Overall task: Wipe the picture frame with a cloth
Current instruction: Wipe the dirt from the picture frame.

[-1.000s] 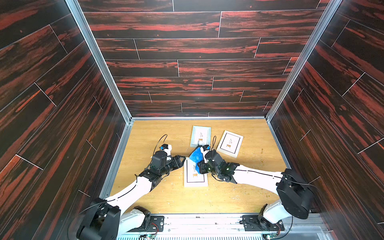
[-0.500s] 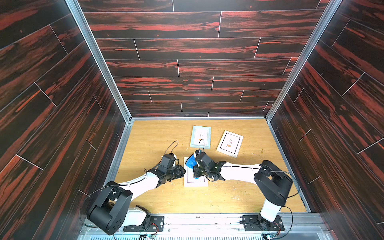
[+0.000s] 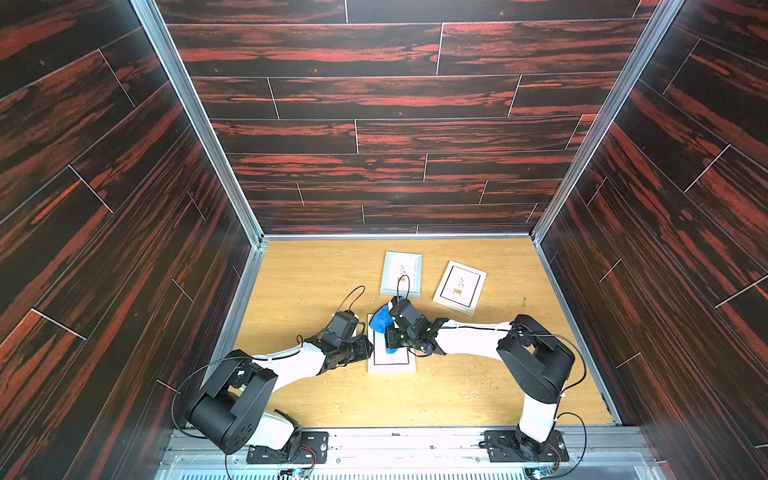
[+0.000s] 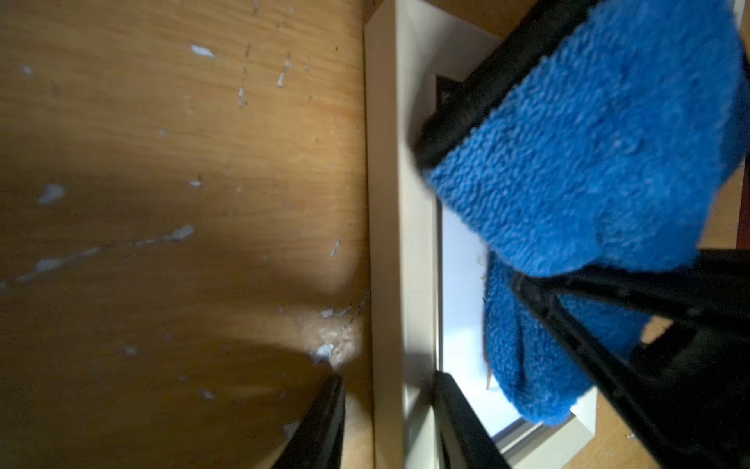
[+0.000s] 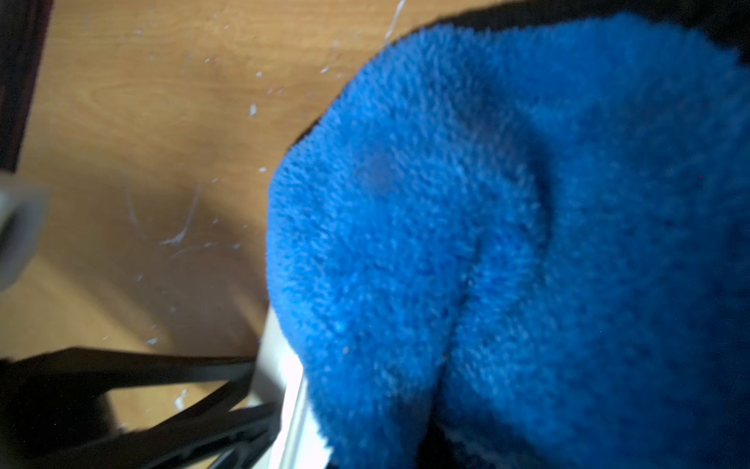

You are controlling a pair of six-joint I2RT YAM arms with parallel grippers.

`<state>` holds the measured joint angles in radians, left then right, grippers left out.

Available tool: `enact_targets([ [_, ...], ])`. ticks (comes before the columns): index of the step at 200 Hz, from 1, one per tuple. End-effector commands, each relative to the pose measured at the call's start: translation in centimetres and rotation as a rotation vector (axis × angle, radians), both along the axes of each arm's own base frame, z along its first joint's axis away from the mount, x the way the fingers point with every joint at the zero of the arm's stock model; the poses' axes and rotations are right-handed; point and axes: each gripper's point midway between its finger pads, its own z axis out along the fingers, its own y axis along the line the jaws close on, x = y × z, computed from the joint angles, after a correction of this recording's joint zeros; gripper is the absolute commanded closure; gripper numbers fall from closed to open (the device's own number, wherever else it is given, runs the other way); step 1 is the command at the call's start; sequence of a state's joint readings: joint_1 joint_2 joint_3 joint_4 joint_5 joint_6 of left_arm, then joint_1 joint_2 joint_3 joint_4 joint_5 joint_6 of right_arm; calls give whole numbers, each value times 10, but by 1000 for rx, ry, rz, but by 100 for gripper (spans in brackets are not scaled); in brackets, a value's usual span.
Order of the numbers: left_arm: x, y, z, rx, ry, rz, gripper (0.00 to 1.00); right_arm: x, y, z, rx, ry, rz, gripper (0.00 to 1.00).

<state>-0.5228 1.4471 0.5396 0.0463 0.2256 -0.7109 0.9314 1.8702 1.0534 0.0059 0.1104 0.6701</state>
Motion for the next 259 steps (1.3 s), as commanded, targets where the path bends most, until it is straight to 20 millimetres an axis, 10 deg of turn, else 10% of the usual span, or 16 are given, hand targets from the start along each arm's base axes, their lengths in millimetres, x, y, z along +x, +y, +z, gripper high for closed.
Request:
enact_targets([
  [1, -10, 12, -22, 93, 59, 3, 63, -12, -7, -21, -55, 74, -10, 100],
  [46, -15, 17, -31, 117, 79, 6, 65, 19, -66, -25, -150, 58, -165, 100],
  [106, -17, 18, -37, 119, 93, 11, 67, 4, 18, -22, -39, 103, -7, 100],
  [158, -19, 23, -39, 144, 96, 17, 68, 24, -58, -22, -89, 92, -158, 100],
  [212, -18, 25, -36, 148, 84, 29, 68, -33, 10, -27, -6, 187, 1, 100],
  [259, -20, 27, -37, 147, 84, 34, 68, -11, -64, -22, -61, 153, -155, 100],
])
